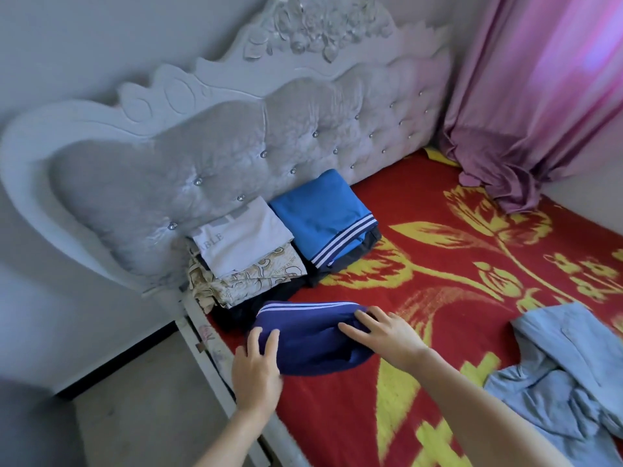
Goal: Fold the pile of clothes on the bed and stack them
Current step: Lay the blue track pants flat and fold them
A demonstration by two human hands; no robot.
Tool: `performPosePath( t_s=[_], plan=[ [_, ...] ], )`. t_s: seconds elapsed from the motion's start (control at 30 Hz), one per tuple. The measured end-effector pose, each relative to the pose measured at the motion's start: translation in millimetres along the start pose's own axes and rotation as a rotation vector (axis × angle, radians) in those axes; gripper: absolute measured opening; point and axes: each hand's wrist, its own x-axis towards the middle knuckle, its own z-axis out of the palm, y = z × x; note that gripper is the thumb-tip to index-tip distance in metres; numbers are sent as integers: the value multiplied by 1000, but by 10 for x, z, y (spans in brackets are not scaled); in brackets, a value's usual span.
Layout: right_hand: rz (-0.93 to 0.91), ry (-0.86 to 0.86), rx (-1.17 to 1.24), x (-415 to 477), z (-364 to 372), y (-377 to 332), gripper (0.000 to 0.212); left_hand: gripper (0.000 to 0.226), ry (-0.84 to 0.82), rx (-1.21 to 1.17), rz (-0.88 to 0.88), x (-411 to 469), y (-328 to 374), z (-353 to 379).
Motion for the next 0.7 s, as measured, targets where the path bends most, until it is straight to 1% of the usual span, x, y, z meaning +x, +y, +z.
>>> performPosePath(
  t_s=[0.03, 0.1, 0.13, 0.17, 0.2, 0.23, 0.27, 0.3, 0.37, 0.47, 0.57, 0.7],
  plan=[
    [-33, -15, -30, 121, 3, 40, 99, 98, -12, -12, -31, -17, -25, 101],
    [-81, -43, -112, 396, 68, 91, 92, 107, -166, -42, -124, -1, 1, 241],
    [-88, -86, -133, 512, 110, 87, 89, 113, -293, -20, -178, 34, 30, 304],
    [-75, -207, -145, 602, 221, 56, 83, 118, -461, 10, -245, 39, 36, 382],
    [-69, -365, -185, 656, 369, 11, 75, 116, -654, 64, -279, 31, 16, 507],
    [-25, -496, -146, 691, 487, -62, 69, 109, -872, 70, -270, 31, -36, 640],
    [24, -568, -82, 724, 594, -154, 65, 101, -1049, 43, -292, 52, -93, 722],
    [46, -584, -20, 744, 702, -255, 62, 93, -1131, 42, -299, 81, -143, 761],
    [65, -585, 106, 788, 820, -432, 60, 79, -1106, 79, -279, 152, -253, 794],
    [130, -558, 239, 808, 822, -540, 58, 68, -1040, 189, -186, 355, -320, 743],
    [296, -501, 374, 705, 748, -439, 53, 63, -947, 246, -97, 621, -220, 674],
    [581, -444, 543, 317, 575, -191, 51, 58, -882, 301, 118, 963, 141, 608]
  ],
)
